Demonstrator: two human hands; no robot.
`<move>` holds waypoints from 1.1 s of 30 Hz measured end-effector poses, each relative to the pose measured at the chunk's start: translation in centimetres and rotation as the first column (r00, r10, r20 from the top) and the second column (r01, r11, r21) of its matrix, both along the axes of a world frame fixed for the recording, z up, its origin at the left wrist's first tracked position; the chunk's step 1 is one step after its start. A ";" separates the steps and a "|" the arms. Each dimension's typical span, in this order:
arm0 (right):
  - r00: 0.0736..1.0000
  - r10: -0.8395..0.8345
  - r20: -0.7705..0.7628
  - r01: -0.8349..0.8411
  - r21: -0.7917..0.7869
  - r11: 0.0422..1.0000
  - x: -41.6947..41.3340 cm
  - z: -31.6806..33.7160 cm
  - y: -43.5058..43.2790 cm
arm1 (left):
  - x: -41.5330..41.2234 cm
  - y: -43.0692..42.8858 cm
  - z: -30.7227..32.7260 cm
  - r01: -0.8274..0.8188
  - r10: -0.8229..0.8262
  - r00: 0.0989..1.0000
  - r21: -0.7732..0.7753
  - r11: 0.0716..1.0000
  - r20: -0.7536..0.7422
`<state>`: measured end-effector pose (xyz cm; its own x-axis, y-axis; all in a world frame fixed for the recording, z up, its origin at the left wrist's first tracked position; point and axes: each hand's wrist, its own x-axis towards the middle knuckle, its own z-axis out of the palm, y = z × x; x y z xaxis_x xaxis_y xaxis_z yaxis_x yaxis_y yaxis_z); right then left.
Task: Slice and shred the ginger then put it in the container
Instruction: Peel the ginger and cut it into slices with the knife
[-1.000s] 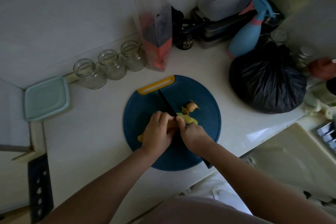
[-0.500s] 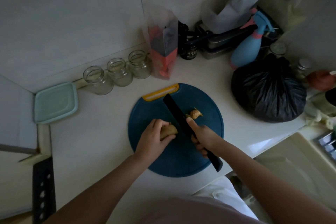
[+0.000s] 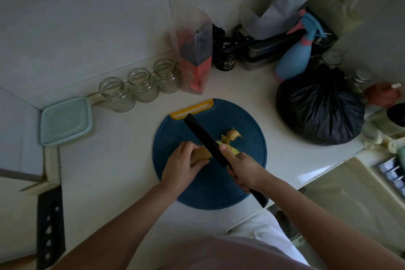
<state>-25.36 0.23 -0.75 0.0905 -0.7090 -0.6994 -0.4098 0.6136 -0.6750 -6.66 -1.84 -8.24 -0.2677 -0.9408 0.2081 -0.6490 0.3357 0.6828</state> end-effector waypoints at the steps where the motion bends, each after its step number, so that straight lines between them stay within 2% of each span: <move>1: 1.000 0.003 -0.004 -0.003 0.000 1.000 0.0 -0.1 0.0 | 0.0 0.0 -0.1 0.005 -0.005 1.000 -0.004 1.000 0.000; 9: 0.999 0.037 -0.021 -0.038 -0.031 0.999 -0.1 -0.1 0.2 | 0.1 -0.1 0.1 0.030 -0.030 0.999 -0.002 1.000 0.027; 16: 0.971 0.151 -0.187 -0.177 -0.130 0.976 -0.1 -0.3 0.1 | 0.2 -0.1 0.3 0.059 -0.058 0.997 -0.016 0.998 0.057; 26: 0.981 0.147 -0.123 -0.149 -0.006 0.989 -0.7 0.4 -0.3 | 0.0 -0.2 0.0 0.118 -0.105 0.985 -0.094 0.989 0.137; 33: 0.942 0.251 -0.223 -0.247 0.046 0.968 -0.5 0.4 -0.9 | 0.0 -0.4 -0.4 0.119 -0.110 0.988 -0.083 0.989 0.110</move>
<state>-25.84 -0.67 -0.31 0.1011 -0.6721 -0.7336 -0.6911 0.4829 -0.5377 -6.64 -2.22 -8.65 -0.3972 -0.8817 0.2547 -0.6693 0.4682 0.5770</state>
